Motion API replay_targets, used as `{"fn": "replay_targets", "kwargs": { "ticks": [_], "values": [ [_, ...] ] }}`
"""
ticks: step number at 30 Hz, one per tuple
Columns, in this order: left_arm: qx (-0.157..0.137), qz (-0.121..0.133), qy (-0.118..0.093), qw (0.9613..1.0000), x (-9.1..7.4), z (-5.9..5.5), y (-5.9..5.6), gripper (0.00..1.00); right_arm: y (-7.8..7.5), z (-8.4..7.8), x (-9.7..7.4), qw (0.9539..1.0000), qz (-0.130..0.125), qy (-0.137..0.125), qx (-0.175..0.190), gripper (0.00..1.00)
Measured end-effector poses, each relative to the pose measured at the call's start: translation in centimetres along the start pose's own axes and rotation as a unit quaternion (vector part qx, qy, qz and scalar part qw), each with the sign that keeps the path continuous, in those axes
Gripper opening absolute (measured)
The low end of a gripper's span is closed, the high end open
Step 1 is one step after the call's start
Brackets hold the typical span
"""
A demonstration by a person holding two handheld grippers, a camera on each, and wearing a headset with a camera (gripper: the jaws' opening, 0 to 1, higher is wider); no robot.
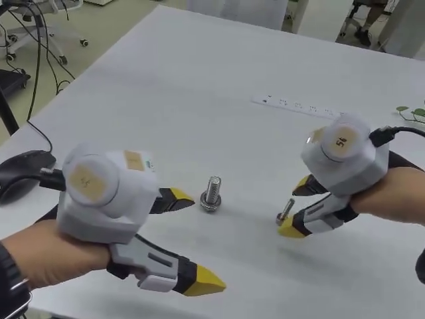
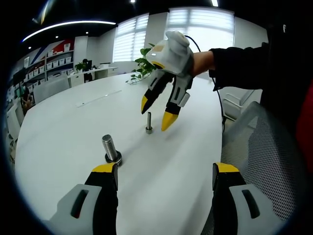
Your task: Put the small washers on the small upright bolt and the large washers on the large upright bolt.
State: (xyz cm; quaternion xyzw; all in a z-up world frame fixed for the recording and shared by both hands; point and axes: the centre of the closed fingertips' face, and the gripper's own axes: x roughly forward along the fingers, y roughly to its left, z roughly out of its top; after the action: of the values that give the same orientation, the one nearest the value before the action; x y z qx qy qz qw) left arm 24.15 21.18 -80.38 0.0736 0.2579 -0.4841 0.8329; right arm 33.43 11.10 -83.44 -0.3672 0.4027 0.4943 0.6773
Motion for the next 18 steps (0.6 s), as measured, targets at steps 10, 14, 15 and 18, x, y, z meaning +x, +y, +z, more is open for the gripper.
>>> {"fn": "replay_targets", "kwargs": {
  "ticks": [10, 14, 15, 18],
  "values": [
    [-0.002, 0.002, -0.003, 1.0000, -0.2, 0.3, 0.0, 0.79, 1.4, 0.4, -1.8, 0.9970, -0.009, -0.069, 0.032, 0.64],
    [-0.003, 0.004, -0.006, 1.0000, -0.4, 0.5, 0.1, 0.79, 1.8, 0.4, -2.5, 0.9944, -0.011, -0.094, 0.048, 0.68],
    [-0.003, 0.005, -0.006, 1.0000, -0.5, 0.6, 0.1, 0.79, 1.9, 0.3, -2.7, 0.9940, -0.011, -0.097, 0.050, 0.68],
    [-0.003, 0.007, -0.007, 0.9999, -0.6, 0.7, 0.1, 0.79, 1.9, 0.1, -3.2, 0.9922, -0.019, -0.108, 0.059, 0.69]
  ]
}}
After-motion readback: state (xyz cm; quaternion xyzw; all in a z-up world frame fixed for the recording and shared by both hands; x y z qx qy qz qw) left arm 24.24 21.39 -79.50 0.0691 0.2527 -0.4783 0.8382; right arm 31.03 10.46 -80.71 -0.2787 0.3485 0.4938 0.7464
